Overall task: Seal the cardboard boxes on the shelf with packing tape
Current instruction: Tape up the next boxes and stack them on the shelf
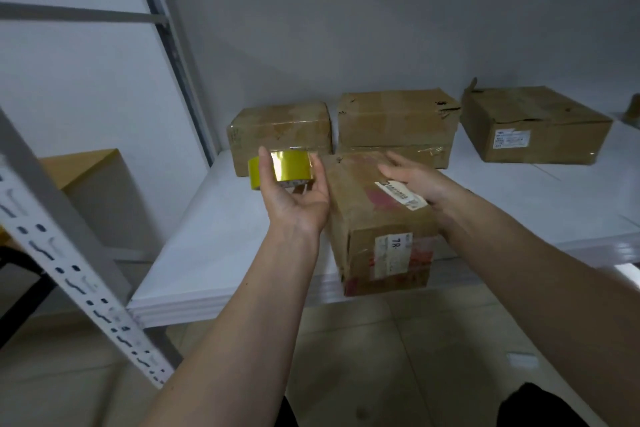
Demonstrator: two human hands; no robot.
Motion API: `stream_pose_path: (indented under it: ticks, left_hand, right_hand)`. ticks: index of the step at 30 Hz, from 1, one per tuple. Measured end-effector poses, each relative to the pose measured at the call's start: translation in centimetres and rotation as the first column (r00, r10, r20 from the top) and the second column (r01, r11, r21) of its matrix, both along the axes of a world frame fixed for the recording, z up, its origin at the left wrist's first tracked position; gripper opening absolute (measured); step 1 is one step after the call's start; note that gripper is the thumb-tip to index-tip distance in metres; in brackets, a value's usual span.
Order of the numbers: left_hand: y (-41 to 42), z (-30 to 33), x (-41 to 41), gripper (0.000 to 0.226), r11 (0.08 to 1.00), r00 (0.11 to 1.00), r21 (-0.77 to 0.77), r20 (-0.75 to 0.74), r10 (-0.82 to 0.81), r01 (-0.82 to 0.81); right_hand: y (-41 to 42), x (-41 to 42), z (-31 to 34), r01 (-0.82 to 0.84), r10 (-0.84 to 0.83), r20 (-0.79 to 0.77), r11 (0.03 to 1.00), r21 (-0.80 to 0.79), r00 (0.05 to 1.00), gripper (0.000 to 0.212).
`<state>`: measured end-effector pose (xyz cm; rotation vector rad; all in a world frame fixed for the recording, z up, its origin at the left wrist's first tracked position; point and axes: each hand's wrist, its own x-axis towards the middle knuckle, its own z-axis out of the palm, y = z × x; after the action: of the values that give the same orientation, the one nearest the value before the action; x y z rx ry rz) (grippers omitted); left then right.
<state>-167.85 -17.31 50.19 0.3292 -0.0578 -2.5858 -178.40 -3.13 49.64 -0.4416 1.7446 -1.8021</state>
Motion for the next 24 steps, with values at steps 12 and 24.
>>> stream_pose_path:
  ticks: [12,24]
  left_hand:
    - [1.6,0.4,1.3,0.084,0.976,0.986,-0.139,0.011,-0.168,0.168]
    - [1.9,5.2,1.1,0.051,0.792,0.975,-0.576,0.047,-0.217,0.204]
  right_hand:
    - [0.2,0.8,1.5,0.160,-0.159,0.187,0.987,0.008,0.969,0.021]
    - [-0.9,1.2,-0.8,0.379,-0.372,0.085,0.921,-0.086,0.924,0.025]
